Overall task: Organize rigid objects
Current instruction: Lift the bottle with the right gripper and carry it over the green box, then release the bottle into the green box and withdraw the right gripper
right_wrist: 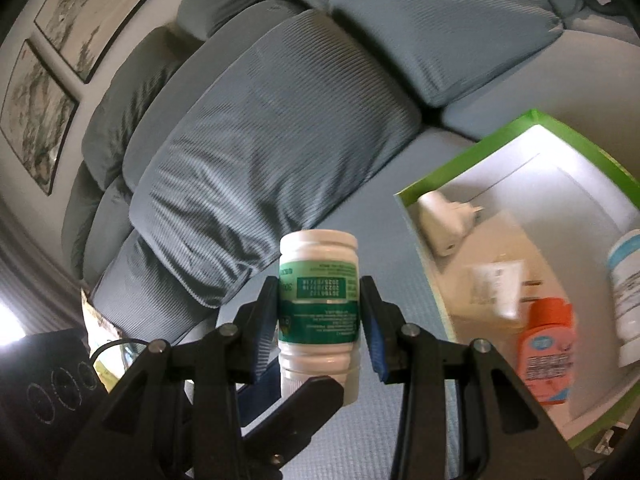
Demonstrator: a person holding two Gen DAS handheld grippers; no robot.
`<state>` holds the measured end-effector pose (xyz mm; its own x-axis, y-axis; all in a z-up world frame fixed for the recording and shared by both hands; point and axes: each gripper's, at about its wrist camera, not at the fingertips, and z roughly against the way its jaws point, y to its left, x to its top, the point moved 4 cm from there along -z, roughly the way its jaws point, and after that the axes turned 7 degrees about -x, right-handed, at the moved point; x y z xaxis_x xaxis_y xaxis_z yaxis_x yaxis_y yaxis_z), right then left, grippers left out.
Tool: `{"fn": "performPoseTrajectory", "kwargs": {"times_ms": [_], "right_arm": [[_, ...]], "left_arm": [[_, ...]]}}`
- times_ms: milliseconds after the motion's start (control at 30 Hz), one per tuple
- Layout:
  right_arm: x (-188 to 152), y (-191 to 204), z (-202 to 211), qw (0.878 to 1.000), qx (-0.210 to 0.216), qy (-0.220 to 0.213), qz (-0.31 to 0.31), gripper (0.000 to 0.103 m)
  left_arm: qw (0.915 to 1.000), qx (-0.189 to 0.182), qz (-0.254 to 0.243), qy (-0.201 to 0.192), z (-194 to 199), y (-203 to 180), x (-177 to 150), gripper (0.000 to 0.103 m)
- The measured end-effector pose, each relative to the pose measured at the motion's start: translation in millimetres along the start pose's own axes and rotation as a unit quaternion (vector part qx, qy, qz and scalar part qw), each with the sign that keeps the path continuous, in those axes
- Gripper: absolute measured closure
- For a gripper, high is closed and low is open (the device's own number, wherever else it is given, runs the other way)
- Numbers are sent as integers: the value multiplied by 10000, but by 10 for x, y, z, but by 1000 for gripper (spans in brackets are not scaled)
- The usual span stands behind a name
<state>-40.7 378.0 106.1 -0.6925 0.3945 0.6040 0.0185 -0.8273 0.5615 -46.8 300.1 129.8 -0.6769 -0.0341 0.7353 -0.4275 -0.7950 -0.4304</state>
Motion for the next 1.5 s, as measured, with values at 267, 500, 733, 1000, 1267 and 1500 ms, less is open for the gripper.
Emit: {"fn": "performPoseTrajectory", "kwargs": {"times_ms": [267,500,733,1000,1267,1500], "right_arm": [[98,-258,149,9993,-296,-149,-157,63],[131,-473,189,9981,-542,-136,-274,63],[151,-621,215,9968,-708,-78,-364,64],[159,-747,212,9950,-895,-37,-438,64],[141,-814,163,9938,-1018,96,-437,64],[143,-859,193,9928,-1110,66,-446,64]], "left_arm": [[9995,-271,-110,123,-258,-230,4,65],[9984,-509,-72,255,-448,-325,-11,65],[9973,-633,-66,360,-575,-377,-28,65],[9957,-832,9,406,-643,-411,-73,65],[9948,-916,72,440,-698,-436,-98,65],[9939,-1003,117,445,-724,-477,-113,65]]}}
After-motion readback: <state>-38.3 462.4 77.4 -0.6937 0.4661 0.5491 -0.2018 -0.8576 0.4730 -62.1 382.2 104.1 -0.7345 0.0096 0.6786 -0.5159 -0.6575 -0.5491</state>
